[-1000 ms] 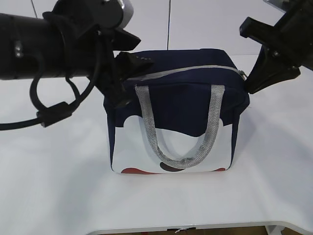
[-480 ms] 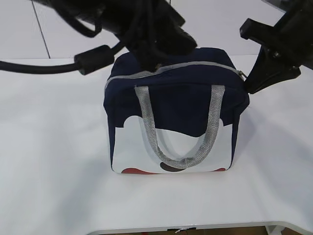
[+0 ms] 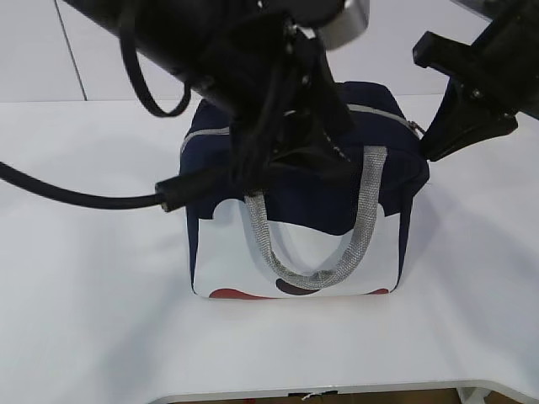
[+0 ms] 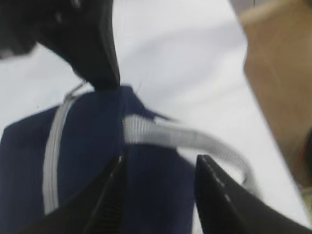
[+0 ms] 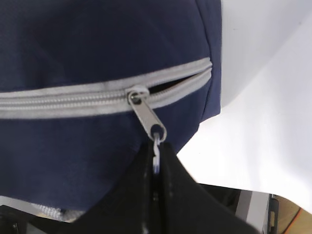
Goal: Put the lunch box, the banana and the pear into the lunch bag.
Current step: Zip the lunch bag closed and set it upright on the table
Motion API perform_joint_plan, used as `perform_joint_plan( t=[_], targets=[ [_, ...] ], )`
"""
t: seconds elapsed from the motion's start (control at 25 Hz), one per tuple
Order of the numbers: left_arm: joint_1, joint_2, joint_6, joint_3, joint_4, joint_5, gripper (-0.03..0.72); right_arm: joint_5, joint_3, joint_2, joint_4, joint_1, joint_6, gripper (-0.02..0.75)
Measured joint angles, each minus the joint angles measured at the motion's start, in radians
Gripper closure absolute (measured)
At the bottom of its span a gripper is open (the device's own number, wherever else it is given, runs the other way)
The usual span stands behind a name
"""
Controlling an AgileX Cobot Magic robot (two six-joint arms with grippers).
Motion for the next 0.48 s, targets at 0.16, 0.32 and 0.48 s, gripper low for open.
perform_joint_plan(
  t=[0.16,0.32,0.48],
  targets=[
    [-0.002,0.049,0.013,0.000,0.104,-0.082,0.358,0.000,0.000,0.000,0.001,0.000,0.000,0.720],
    [-0.002,0.063,0.013,0.000,0.115,-0.168,0.358,0.000,0.000,0.000,0.001,0.000,-0.002,0.720],
    [-0.002,0.063,0.015,0.000,0.132,-0.170,0.364,0.000,0.000,0.000,0.001,0.000,-0.005,0.720]
  ],
)
